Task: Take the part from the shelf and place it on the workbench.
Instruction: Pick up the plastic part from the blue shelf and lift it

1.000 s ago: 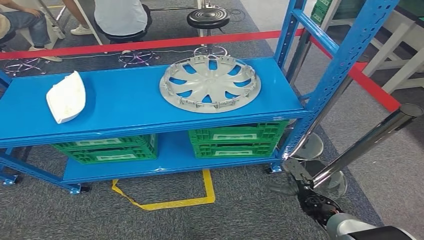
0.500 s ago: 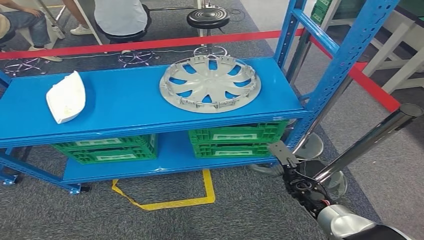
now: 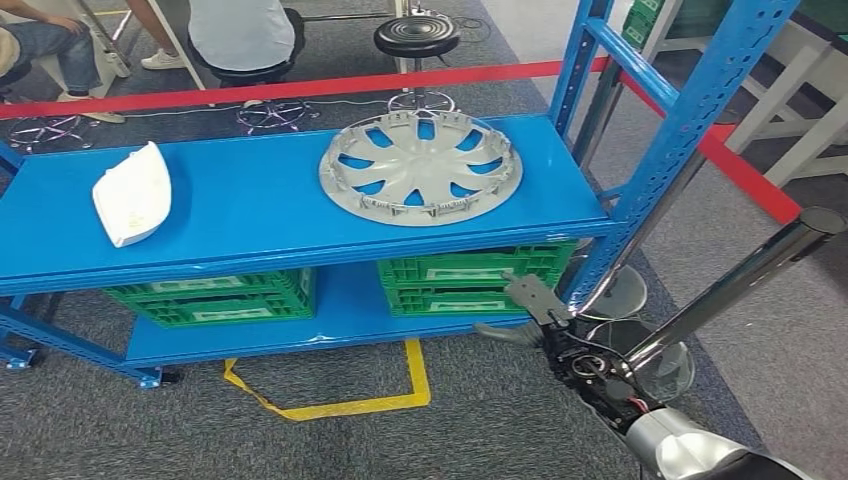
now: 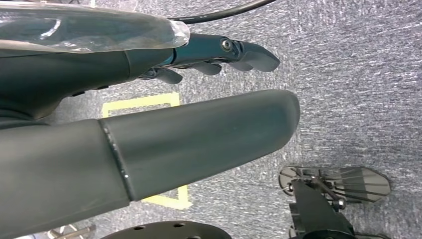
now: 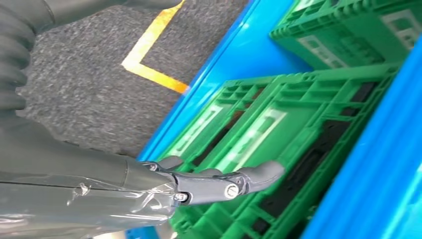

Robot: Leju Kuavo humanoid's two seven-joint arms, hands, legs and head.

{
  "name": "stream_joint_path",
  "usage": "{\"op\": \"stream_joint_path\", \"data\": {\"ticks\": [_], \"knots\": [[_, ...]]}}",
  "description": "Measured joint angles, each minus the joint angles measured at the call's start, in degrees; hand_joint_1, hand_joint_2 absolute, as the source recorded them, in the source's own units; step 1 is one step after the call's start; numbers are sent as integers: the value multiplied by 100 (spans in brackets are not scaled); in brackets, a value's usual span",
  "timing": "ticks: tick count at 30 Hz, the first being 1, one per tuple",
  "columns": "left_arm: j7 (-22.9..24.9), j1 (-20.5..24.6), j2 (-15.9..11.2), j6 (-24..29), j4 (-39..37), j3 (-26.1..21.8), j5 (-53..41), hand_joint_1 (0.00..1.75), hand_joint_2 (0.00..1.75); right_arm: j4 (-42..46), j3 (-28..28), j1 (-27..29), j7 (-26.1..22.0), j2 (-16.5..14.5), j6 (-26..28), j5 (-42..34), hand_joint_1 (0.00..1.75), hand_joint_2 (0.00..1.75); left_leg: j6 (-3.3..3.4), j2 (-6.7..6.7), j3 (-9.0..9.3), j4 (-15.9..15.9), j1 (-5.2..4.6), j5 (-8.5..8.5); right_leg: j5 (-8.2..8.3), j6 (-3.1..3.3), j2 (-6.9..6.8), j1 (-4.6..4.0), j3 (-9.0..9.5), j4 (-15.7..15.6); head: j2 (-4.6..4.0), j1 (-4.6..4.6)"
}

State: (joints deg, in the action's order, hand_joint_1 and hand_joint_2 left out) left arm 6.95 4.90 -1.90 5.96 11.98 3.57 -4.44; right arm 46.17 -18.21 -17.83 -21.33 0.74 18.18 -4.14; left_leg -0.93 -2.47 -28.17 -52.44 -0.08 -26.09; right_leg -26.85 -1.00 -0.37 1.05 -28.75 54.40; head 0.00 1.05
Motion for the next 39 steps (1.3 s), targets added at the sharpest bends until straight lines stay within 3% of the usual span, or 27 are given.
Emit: {"op": "stream_joint_path", "data": {"ticks": [13,20,30,39], "knots": [[16,16,0,-87,0,120,17,0,0,1748,-485,8,892,0,158,397,0,175,0,-1,1,0,0,1,0,0,1,-4,-1,0,1,-1],[18,26,1,-106,0,168,39,0,0,2532,-701,-85,1063,7,285,701,0,175,-1,-1,1,-1,0,1,0,0,2,-5,-1,0,0,-1],[16,22,2,-105,0,181,95,0,0,3200,-796,-204,1292,79,474,922,0,175,-1,-1,1,-1,0,1,0,0,1,-5,-2,0,0,0],[-3,23,7,-109,0,240,118,0,0,3419,-738,-506,1821,291,738,1168,0,175,-1,-1,1,-4,0,1,1,0,2,-4,-3,0,0,0]]}}
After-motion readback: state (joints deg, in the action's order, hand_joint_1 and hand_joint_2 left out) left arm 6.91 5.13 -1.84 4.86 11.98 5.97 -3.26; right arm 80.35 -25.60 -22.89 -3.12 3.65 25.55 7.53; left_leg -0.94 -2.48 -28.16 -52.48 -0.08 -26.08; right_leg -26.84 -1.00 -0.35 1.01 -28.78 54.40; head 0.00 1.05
